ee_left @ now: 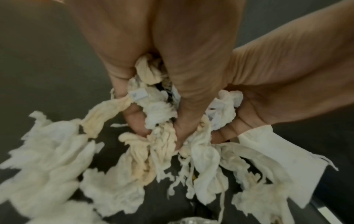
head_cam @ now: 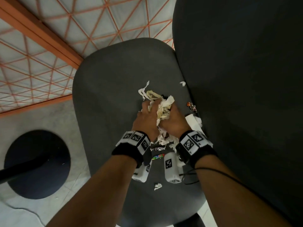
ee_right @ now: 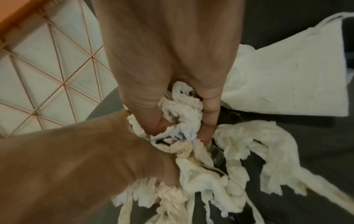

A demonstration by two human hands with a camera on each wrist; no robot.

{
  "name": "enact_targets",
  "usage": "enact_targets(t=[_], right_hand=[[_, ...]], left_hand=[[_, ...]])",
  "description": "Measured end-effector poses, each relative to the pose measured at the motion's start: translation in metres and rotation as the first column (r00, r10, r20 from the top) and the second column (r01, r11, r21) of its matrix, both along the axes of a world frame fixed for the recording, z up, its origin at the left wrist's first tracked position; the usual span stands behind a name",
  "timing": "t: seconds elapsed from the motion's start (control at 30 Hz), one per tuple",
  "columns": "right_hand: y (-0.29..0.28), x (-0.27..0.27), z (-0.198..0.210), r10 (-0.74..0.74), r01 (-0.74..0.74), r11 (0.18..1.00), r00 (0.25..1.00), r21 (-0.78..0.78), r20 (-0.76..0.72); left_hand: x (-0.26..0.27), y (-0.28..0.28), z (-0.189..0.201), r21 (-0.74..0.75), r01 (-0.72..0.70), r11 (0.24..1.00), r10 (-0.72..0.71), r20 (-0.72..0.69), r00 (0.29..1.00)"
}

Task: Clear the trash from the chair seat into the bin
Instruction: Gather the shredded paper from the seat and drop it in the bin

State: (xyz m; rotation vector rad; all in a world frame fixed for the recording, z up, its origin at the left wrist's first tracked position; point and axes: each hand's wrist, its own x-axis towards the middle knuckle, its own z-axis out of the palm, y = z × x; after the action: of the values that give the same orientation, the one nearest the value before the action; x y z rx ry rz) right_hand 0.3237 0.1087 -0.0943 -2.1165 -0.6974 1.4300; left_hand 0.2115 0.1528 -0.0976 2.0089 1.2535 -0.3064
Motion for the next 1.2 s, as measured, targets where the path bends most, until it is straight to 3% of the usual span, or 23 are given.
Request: enact_targets(t=[0.13,0.3,0.63,0.83,1.03,1.2], right_hand=[[0.005,0.009,0.011,0.046,-0.047,0.999,0.998,-0.01,-0.042],[-0.008,0.013,0.019,0.13,-0.138,0.987,0.987,-0.079,-0.096],[-0.032,0.004,0.018,-0.02,0.004,0.995,0.986,-0.099,-0.164],[-0.028,0.006,0.068,-0.092,0.101,0.994,0.967,0.03,-0.236],[-0.017,0.02,0.163,0.099,-0.06,0.963,0.986,0.263,-0.136],[-0.016,0.005,0.175,0.221,-0.193,0.954,0.97,0.229,-0.104]], left_hand=[[0.001,0.003,-0.008,0.008,0.075,0.997,-0.075,0.008,0.997],[-0.005,-0.014,-0.004,0.043,0.069,0.997,-0.071,0.045,0.996],[-0.008,-0.023,-0.006,-0.039,0.143,0.989,-0.14,0.054,0.989],[-0.005,-0.019,0.048,0.072,0.036,0.997,-0.052,0.246,0.968],[-0.004,-0.018,0.133,0.353,-0.17,0.92,-0.02,0.475,0.88],[-0.018,-0.041,0.153,0.362,-0.282,0.888,0.071,0.499,0.863]])
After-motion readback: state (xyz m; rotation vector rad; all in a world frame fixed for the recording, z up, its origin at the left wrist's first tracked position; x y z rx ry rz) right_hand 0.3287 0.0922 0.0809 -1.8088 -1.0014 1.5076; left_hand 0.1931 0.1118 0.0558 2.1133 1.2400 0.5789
